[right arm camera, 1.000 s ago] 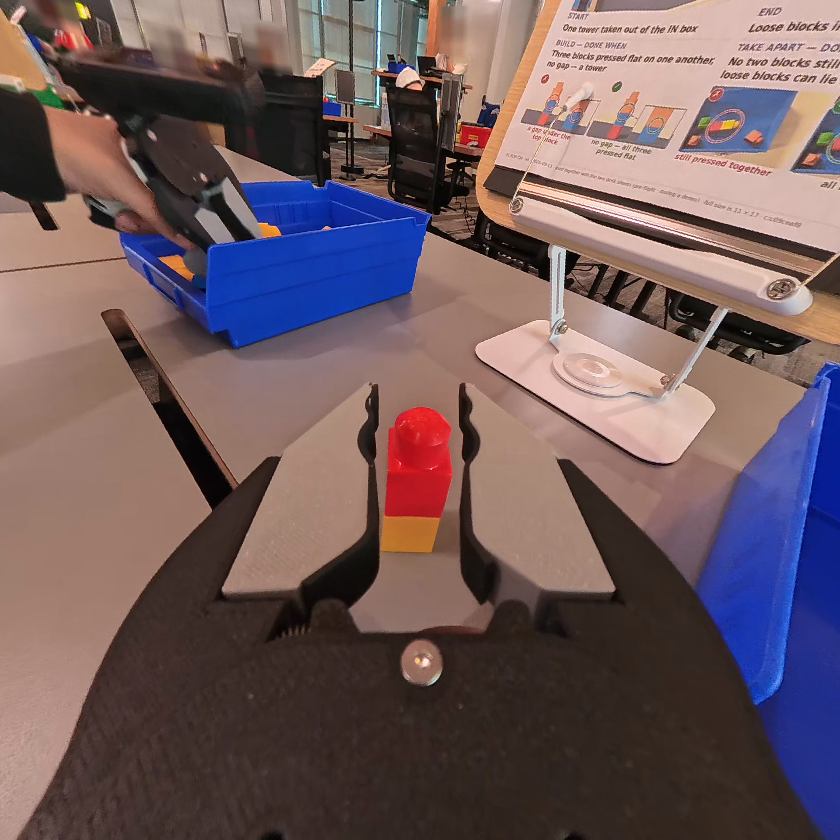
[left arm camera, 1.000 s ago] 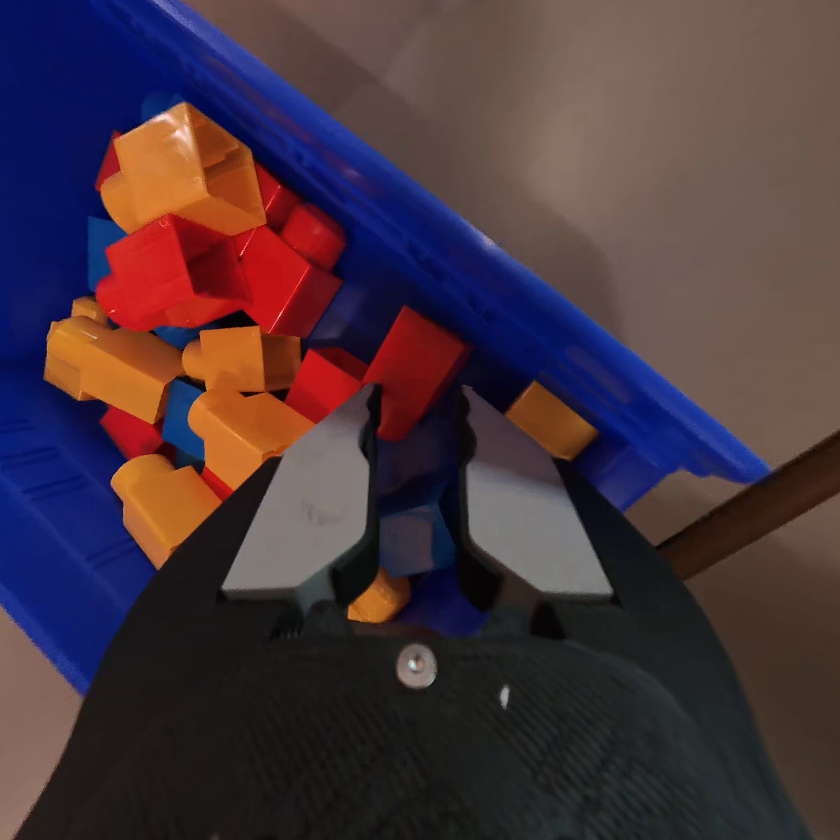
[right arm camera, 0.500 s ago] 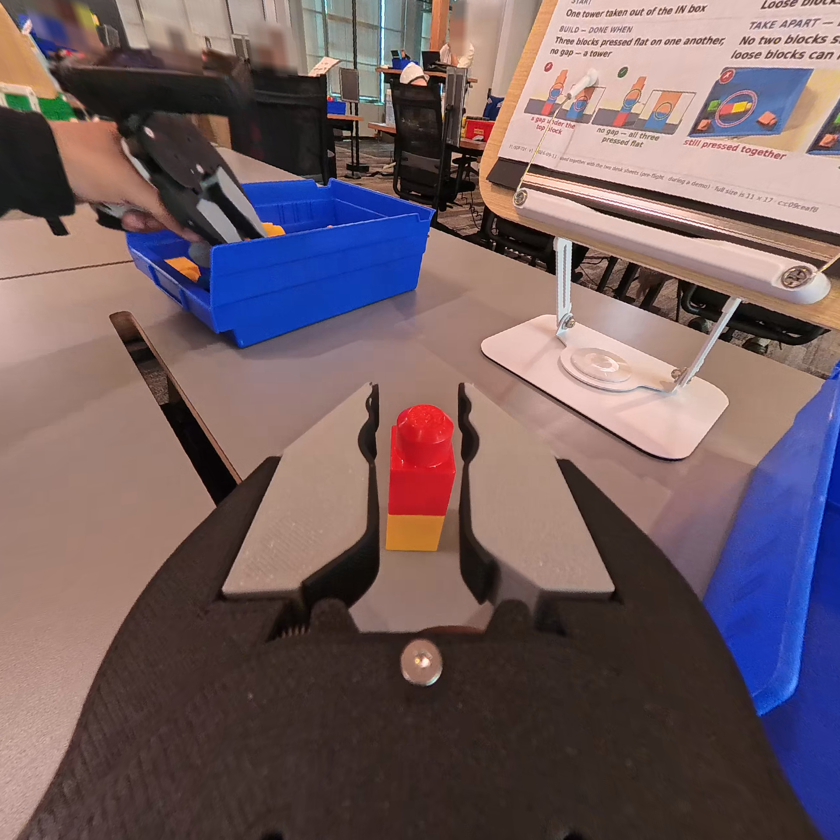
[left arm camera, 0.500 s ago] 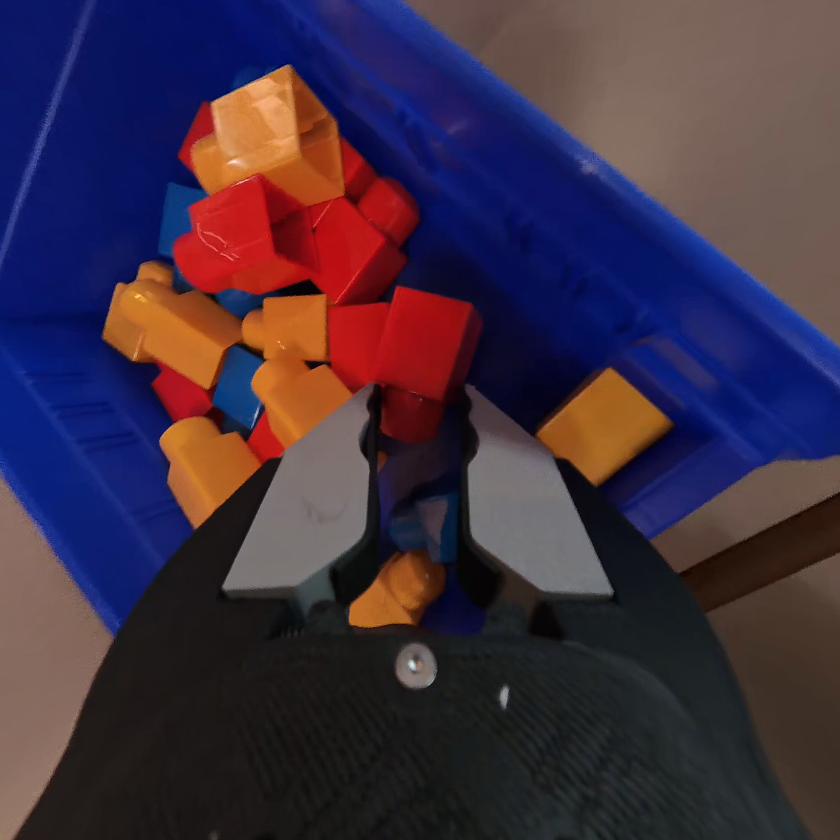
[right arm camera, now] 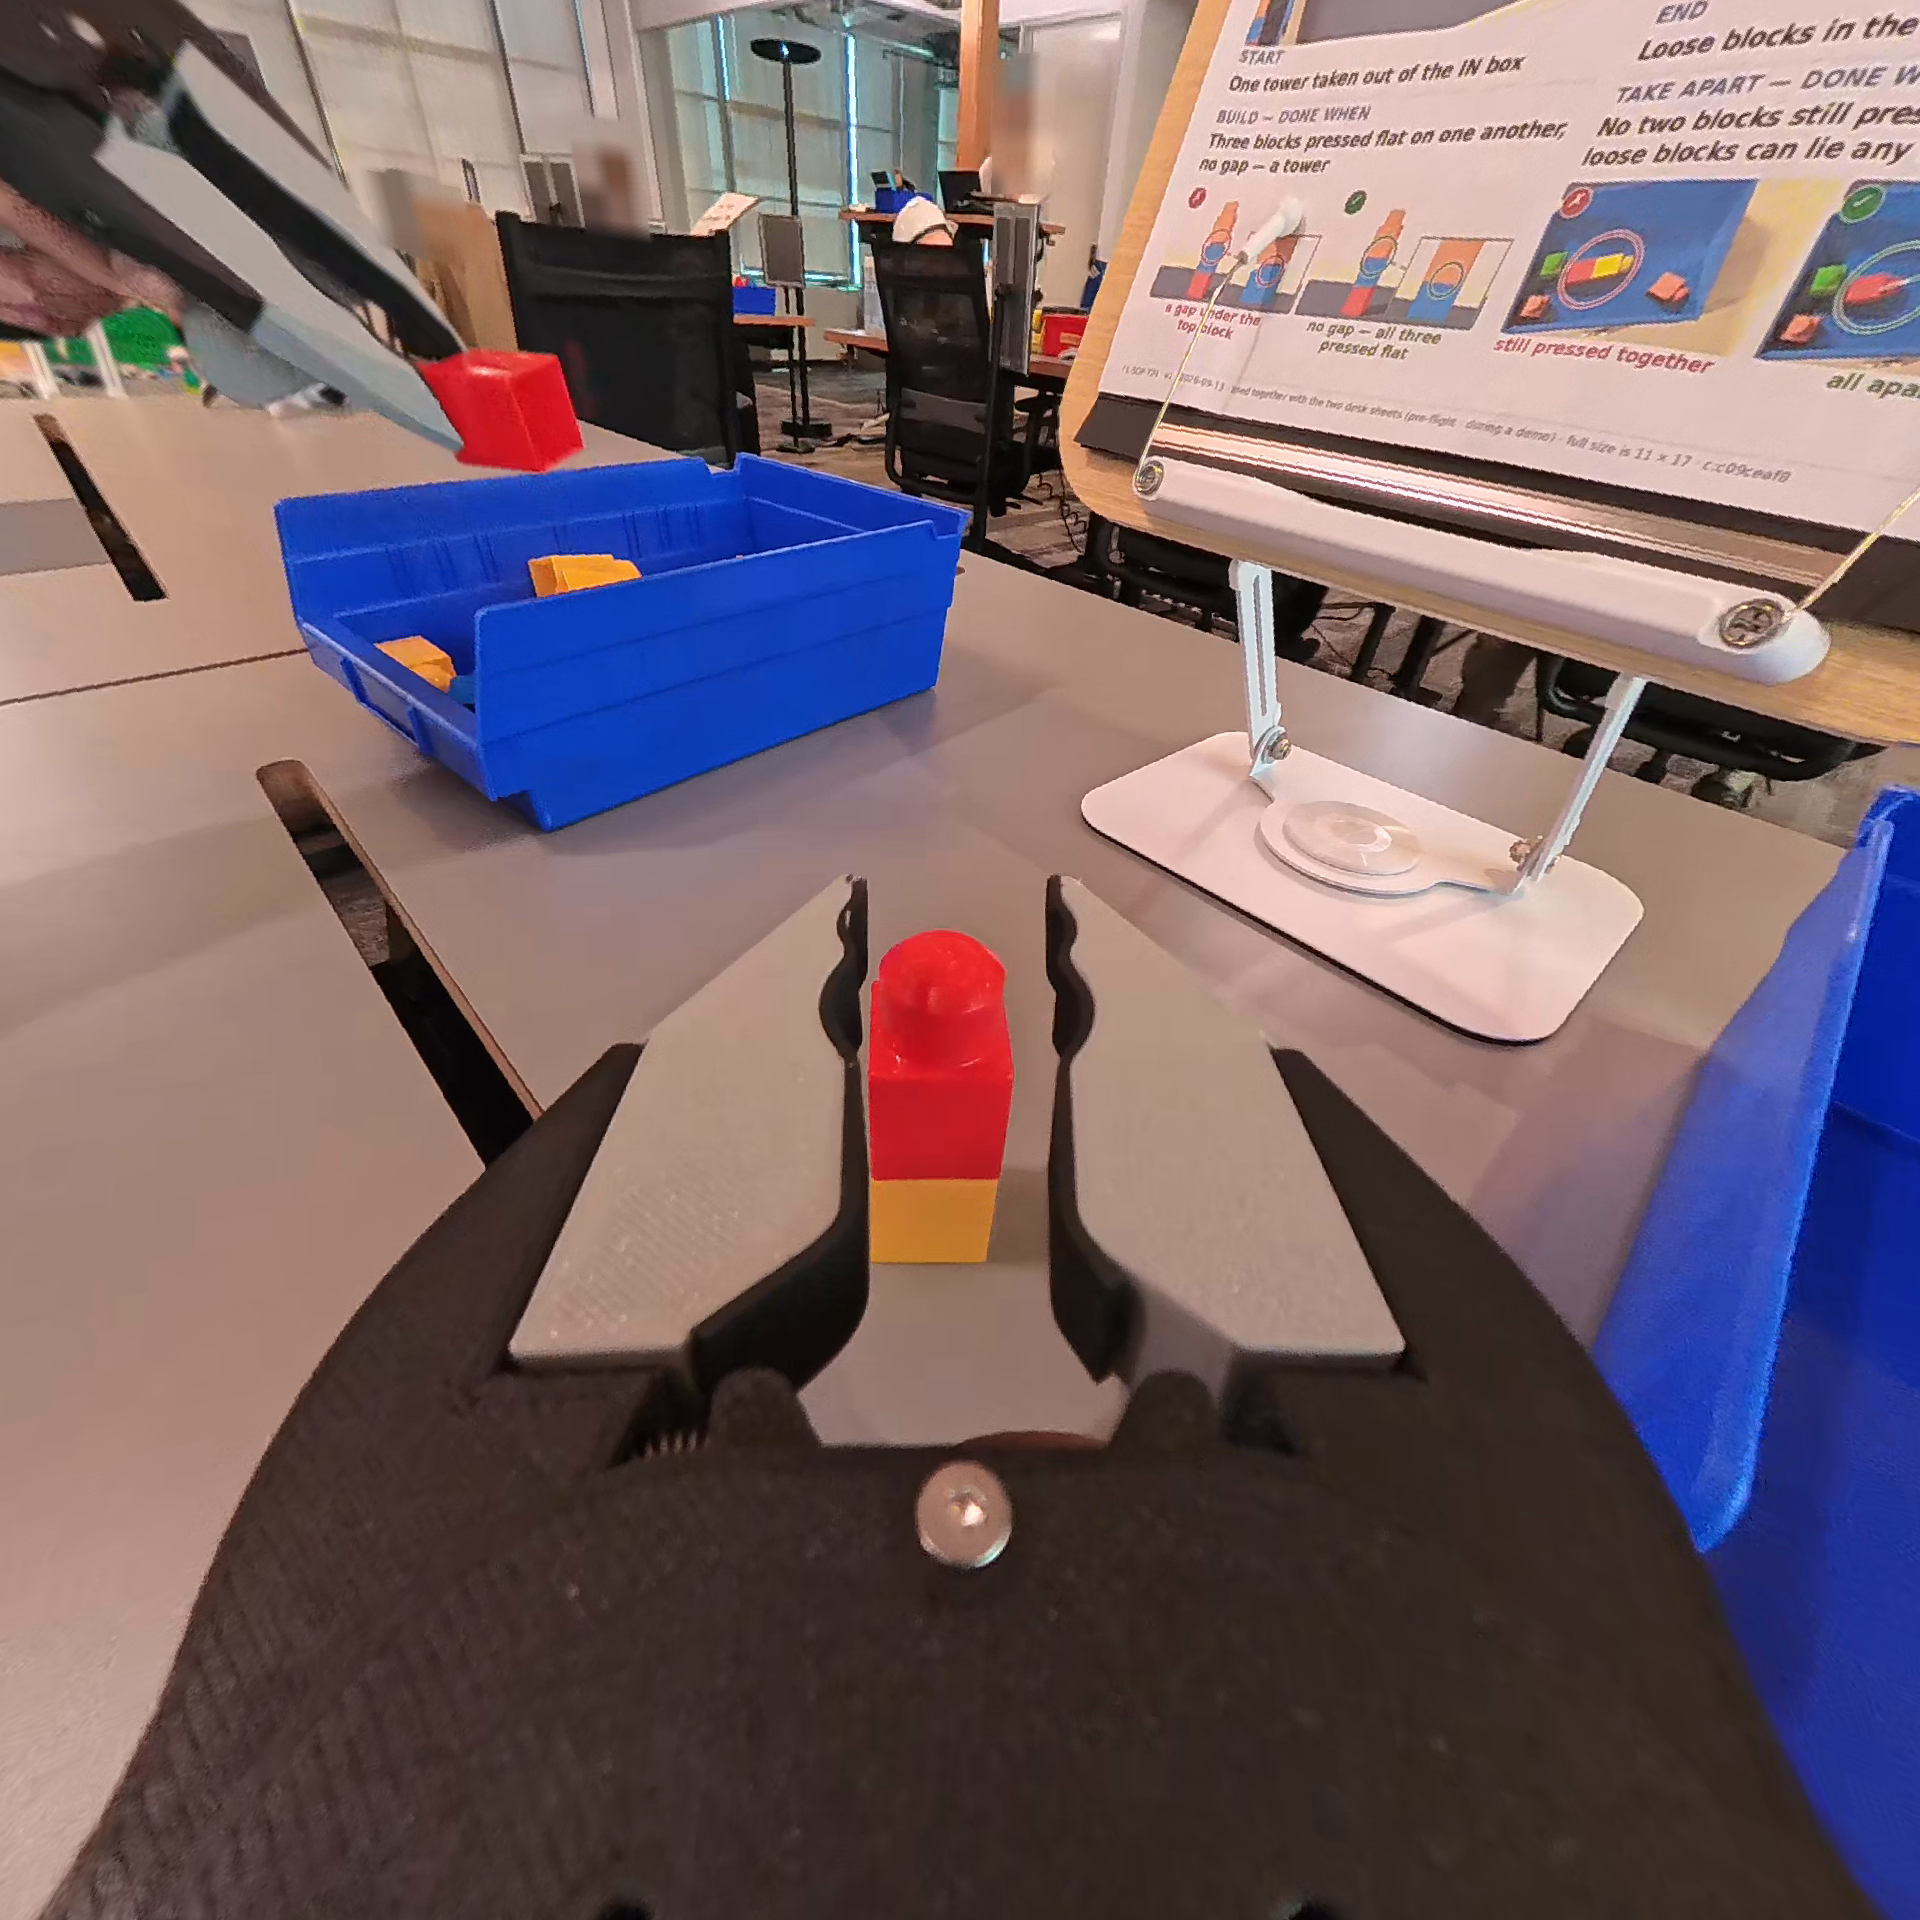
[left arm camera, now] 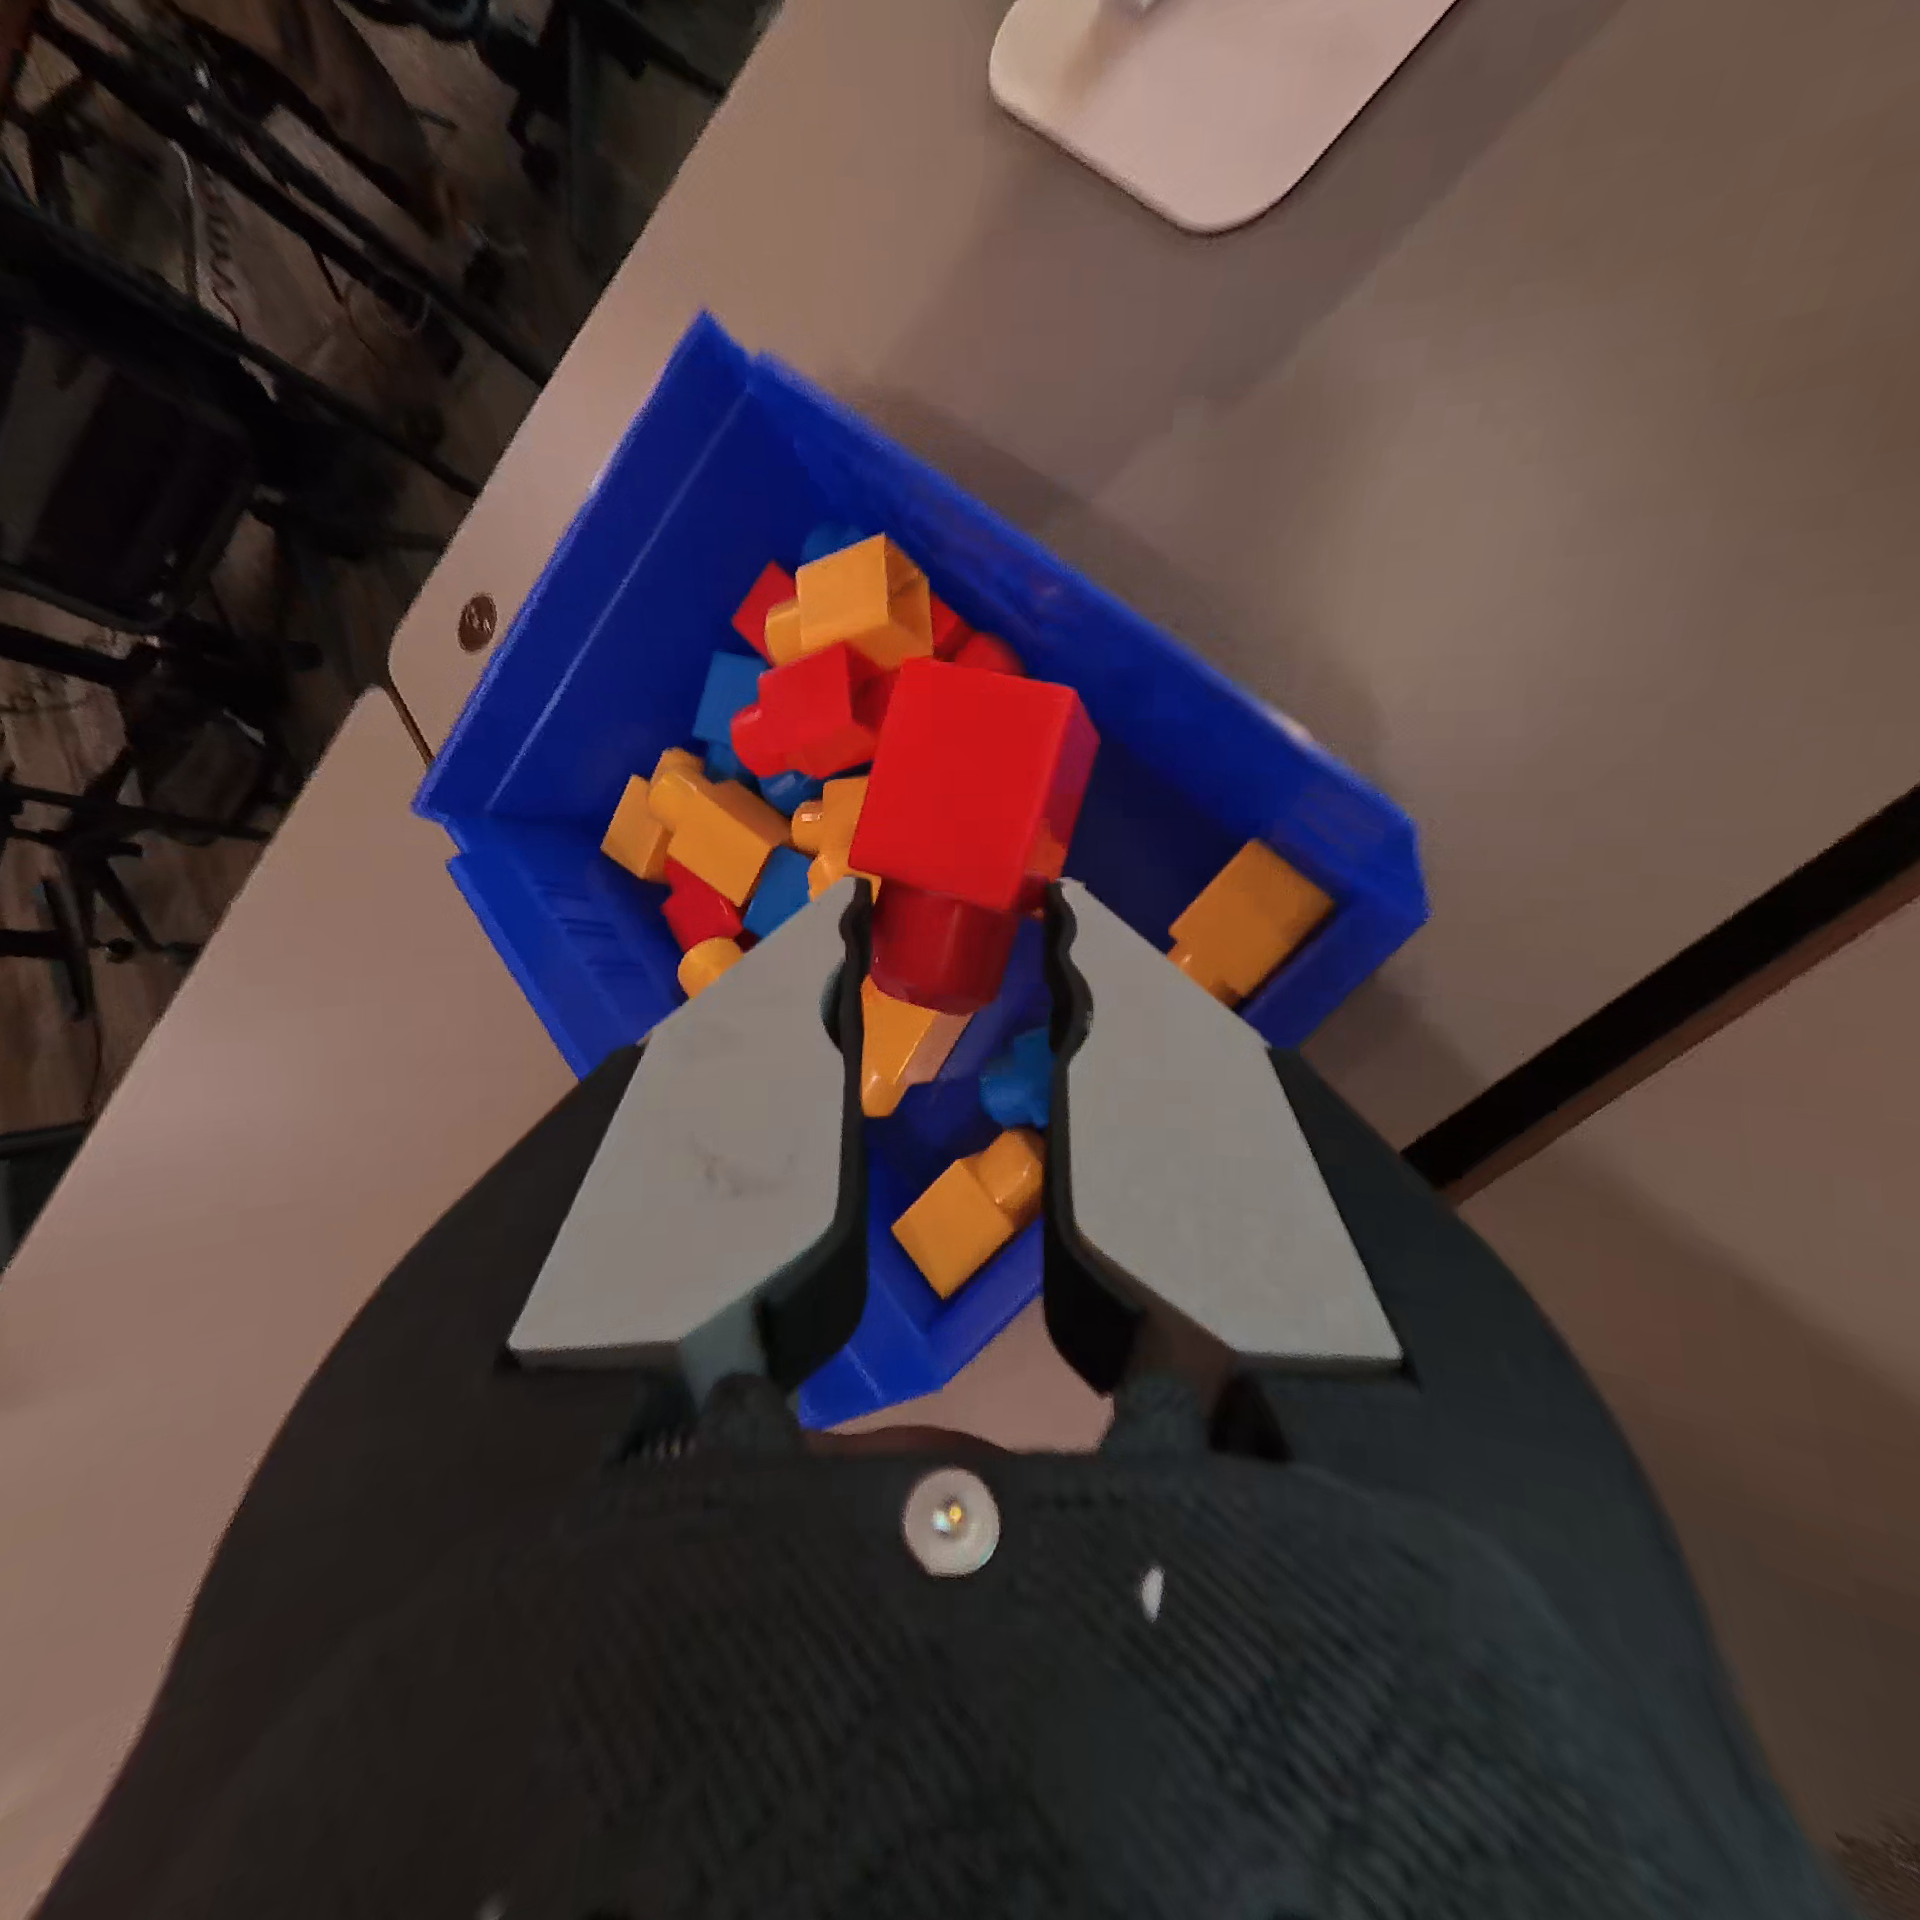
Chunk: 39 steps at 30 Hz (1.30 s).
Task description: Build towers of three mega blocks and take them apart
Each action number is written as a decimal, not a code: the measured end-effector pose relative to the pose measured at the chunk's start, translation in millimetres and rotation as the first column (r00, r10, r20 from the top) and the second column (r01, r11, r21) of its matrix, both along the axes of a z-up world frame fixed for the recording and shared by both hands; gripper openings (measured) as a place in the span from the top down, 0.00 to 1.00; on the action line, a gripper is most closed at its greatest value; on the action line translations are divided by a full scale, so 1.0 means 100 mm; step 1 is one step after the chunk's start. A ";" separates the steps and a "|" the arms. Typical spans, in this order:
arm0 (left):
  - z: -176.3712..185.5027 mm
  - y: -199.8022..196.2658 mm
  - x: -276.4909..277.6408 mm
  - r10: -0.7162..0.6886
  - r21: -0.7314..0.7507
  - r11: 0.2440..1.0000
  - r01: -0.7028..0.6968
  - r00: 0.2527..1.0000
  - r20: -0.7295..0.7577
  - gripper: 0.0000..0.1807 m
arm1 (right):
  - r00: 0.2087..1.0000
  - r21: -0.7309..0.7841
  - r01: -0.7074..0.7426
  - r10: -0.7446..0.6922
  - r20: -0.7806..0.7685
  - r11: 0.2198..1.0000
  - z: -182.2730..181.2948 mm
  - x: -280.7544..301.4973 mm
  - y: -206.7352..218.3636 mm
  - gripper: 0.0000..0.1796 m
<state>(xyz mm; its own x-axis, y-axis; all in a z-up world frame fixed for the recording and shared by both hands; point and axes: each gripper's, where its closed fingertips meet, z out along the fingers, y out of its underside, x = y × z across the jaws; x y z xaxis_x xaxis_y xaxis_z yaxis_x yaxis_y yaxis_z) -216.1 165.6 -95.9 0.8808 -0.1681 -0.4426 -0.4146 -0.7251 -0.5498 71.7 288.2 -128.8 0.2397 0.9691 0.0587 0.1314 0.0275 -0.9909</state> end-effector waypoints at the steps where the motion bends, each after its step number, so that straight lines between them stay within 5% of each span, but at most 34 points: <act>1: 0.07 0.03 0.09 -0.024 0.016 1.000 0.024 1.000 -0.012 0.83 | 1.000 -0.006 -0.002 0.002 -0.004 1.000 0.00 0.00 0.00 0.83; 8: 0.10 0.22 1.03 -0.264 -0.034 0.965 0.262 0.960 -0.091 0.83 | 0.997 0.014 -0.062 0.062 -0.036 0.998 0.07 -0.01 -0.11 0.82; 16: -0.64 0.39 1.78 -0.448 -0.249 0.877 0.411 0.886 -0.117 0.83 | 0.997 0.020 -0.075 0.075 -0.016 0.997 0.04 -0.03 -0.15 0.82; 28: -1.26 0.46 2.04 -0.490 -0.362 0.813 0.455 0.872 -0.006 0.83 | 0.995 0.016 -0.097 0.097 0.017 0.995 -0.02 -0.07 -0.20 0.82; 39: -1.40 0.44 2.14 -0.492 -0.303 0.818 0.489 0.868 0.071 0.83 | 0.992 0.007 -0.118 0.118 0.040 0.993 -0.07 -0.10 -0.24 0.82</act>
<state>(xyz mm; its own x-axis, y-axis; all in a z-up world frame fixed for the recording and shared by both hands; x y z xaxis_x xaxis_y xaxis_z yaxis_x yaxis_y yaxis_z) -1.9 209.7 -236.4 0.6419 -0.7025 -0.3073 -0.7642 -0.5529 -0.3321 62.1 263.8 -135.9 0.1211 0.9898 0.0746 0.1656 0.0540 -0.9847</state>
